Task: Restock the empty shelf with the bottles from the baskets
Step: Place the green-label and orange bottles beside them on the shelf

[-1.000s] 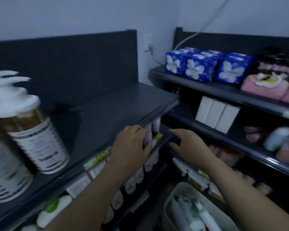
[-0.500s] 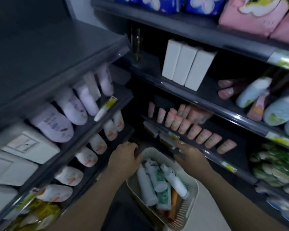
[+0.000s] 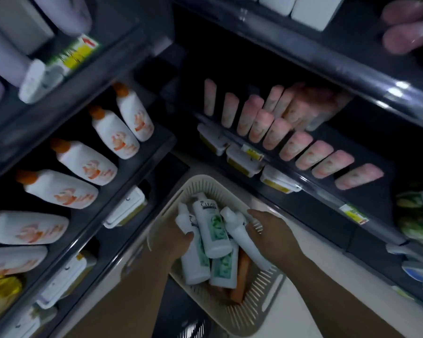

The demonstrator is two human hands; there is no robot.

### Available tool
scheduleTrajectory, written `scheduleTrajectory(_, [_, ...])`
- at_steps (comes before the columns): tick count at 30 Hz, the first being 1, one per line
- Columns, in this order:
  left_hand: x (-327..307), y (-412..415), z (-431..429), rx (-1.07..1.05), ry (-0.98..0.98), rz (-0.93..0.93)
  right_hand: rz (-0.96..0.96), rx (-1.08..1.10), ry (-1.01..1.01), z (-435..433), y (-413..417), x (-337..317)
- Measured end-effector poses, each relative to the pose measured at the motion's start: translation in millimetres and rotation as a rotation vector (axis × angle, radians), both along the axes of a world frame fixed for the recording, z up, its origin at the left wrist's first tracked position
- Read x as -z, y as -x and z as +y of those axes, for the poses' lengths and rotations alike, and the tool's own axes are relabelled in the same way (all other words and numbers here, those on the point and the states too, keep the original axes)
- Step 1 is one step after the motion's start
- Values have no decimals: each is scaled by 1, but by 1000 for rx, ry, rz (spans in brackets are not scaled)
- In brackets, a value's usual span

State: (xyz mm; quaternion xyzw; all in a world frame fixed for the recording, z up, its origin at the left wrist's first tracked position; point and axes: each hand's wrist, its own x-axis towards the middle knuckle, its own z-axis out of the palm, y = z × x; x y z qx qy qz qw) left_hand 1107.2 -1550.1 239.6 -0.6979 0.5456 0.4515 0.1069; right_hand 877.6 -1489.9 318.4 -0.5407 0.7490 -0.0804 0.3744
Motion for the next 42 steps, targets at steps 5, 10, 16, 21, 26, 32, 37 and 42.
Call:
scheduleTrajectory(5, [42, 14, 8, -252, -129, 145, -30, 14, -28, 9, 4, 54])
scheduleTrajectory(10, [68, 15, 11, -423, -169, 231, 22, 11, -61, 10, 6, 78])
scheduleTrajectory(16, [72, 12, 13, -527, -181, 326, -60, 81, -51, 9, -3, 91])
scheduleTrajectory(21, [38, 4, 16, -684, -174, 384, -51, 108, -37, 7, -17, 95])
scheduleTrajectory(26, [-14, -19, 20, -640, -99, 486, -18, 114, -57, 6, -35, 100])
scheduleTrajectory(32, [-47, -59, 10, -627, 95, 551, -2, 97, -26, -4, -68, 106])
scheduleTrajectory(37, [-51, -82, -1, -721, 164, 692, 21, 19, -32, -31, -100, 133])
scheduleTrajectory(42, [-42, -96, -4, -742, 183, 785, 185, -18, -155, -60, -118, 159])
